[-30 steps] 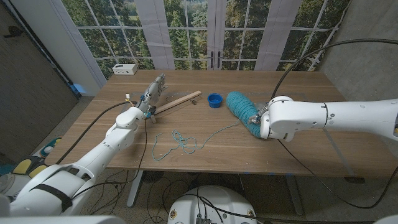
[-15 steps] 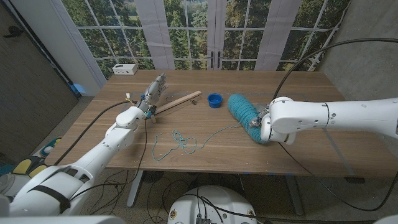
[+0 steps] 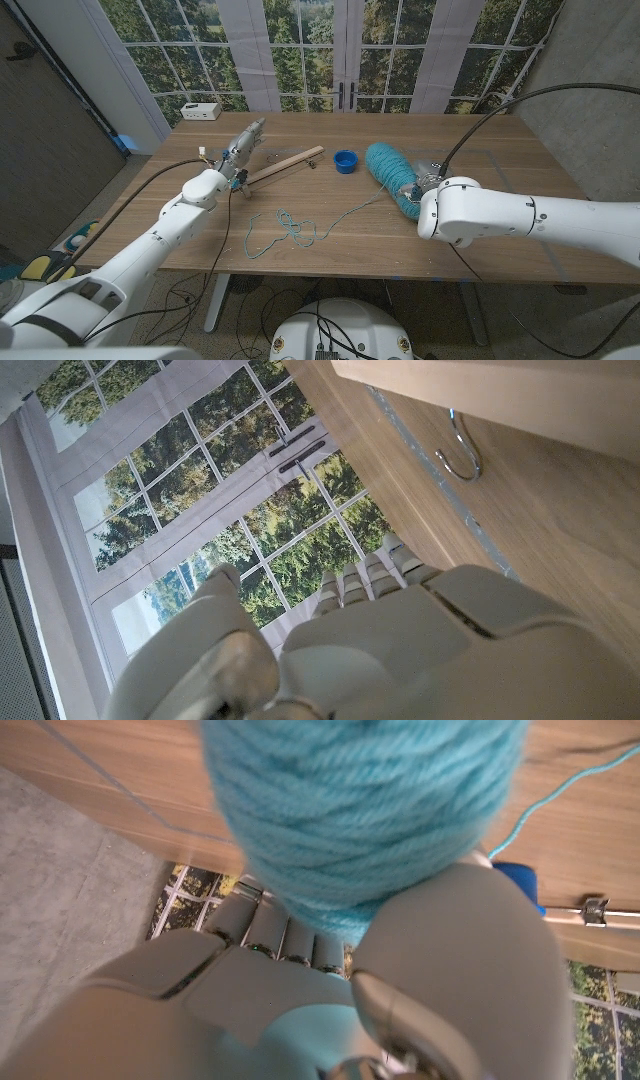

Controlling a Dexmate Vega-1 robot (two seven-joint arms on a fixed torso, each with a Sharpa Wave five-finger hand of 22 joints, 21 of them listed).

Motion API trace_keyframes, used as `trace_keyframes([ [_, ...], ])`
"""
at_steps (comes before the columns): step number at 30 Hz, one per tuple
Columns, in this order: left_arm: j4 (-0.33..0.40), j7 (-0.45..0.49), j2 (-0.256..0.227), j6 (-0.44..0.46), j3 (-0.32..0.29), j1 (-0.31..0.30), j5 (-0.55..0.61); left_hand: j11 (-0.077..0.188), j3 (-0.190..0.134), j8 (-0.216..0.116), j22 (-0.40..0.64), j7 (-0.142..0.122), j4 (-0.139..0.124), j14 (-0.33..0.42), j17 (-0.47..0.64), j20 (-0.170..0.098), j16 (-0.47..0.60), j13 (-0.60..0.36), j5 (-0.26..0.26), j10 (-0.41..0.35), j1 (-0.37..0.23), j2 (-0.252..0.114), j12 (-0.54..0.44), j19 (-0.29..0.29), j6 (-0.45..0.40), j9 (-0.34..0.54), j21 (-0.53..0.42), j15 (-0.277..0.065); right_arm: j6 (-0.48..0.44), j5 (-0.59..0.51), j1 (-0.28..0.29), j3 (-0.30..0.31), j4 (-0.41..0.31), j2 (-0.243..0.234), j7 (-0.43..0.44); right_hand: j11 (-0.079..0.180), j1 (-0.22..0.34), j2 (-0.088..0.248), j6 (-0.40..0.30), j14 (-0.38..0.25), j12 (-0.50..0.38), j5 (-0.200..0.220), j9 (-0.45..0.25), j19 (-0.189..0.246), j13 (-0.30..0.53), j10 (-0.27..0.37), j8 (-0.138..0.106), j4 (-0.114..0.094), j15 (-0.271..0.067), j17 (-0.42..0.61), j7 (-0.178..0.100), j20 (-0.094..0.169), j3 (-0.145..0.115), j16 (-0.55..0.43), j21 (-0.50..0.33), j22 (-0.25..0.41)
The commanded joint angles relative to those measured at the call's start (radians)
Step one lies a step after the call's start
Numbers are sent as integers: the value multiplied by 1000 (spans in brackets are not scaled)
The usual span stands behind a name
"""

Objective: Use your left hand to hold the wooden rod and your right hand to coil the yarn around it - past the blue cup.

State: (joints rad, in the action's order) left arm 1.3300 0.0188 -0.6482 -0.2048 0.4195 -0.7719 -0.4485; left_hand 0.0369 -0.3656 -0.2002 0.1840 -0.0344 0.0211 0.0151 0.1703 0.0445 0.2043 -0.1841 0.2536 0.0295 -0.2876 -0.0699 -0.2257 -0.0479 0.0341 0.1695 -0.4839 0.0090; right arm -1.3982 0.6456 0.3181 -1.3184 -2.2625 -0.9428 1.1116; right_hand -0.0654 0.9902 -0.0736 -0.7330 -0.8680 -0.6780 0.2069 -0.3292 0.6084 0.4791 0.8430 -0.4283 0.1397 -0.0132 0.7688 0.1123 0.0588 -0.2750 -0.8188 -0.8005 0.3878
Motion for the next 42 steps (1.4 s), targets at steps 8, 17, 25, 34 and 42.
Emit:
trace_keyframes([
  [8, 371, 163, -216, 474, -16, -75, 108, -22, -24, -7, 11, 30, 102, 188, 12, 31, 33, -15, -51, -148, -103, 20, -39, 98, -87, 10, -21, -9, 55, -964, 476, 247, 89, 87, -84, 86, 262, 243, -131, -91, -28, 16, -36, -5, 50, 72, -13, -20, -209, 30, -139, 69, -3, 17, -38, 3],
  [17, 489, 235, -263, 709, 16, -56, 192, -28, -32, -17, 12, 42, 149, 269, 16, 18, 44, -24, -54, -222, -186, 53, -55, 188, -151, 13, -45, -28, 142, -1101, 590, 362, 106, 102, -87, 86, 263, 243, -131, -95, -37, 21, -53, -15, 67, 70, -15, -24, -211, 44, -140, 72, -1, 25, -53, 1],
  [25, 537, 228, -274, 869, 66, 0, 243, -14, -42, -33, 12, 56, 158, 335, 15, 29, 51, -28, -50, -282, -287, 75, -64, 254, -240, 16, -63, -47, 225, -1193, 711, 502, 114, 135, -43, 90, 265, 240, -132, -98, -43, 23, -66, -19, 77, 69, -16, -26, -210, 55, -142, 76, 1, 32, -66, -1],
  [34, 528, 163, -279, 940, 126, 74, 281, -4, -29, -52, 13, 64, 143, 398, 24, 27, 70, -32, -51, -358, -341, 83, -80, 304, -341, 19, -77, -63, 323, -1270, 800, 622, 113, 160, -30, 99, 266, 236, -135, -101, -43, 26, -81, -24, 79, 68, -18, -29, -210, 68, -149, 84, 4, 42, -82, -6],
  [42, 527, 52, -289, 1055, 218, 180, 335, -3, -23, -58, 15, 66, 141, 465, 35, 30, 100, -39, -49, -419, -373, 74, -97, 351, -392, 20, -94, -77, 392, -1313, 867, 722, 111, 201, -13, 97, 265, 235, -137, -103, -40, 27, -86, -27, 76, 70, -16, -30, -210, 76, -149, 87, 7, 49, -92, -9],
])
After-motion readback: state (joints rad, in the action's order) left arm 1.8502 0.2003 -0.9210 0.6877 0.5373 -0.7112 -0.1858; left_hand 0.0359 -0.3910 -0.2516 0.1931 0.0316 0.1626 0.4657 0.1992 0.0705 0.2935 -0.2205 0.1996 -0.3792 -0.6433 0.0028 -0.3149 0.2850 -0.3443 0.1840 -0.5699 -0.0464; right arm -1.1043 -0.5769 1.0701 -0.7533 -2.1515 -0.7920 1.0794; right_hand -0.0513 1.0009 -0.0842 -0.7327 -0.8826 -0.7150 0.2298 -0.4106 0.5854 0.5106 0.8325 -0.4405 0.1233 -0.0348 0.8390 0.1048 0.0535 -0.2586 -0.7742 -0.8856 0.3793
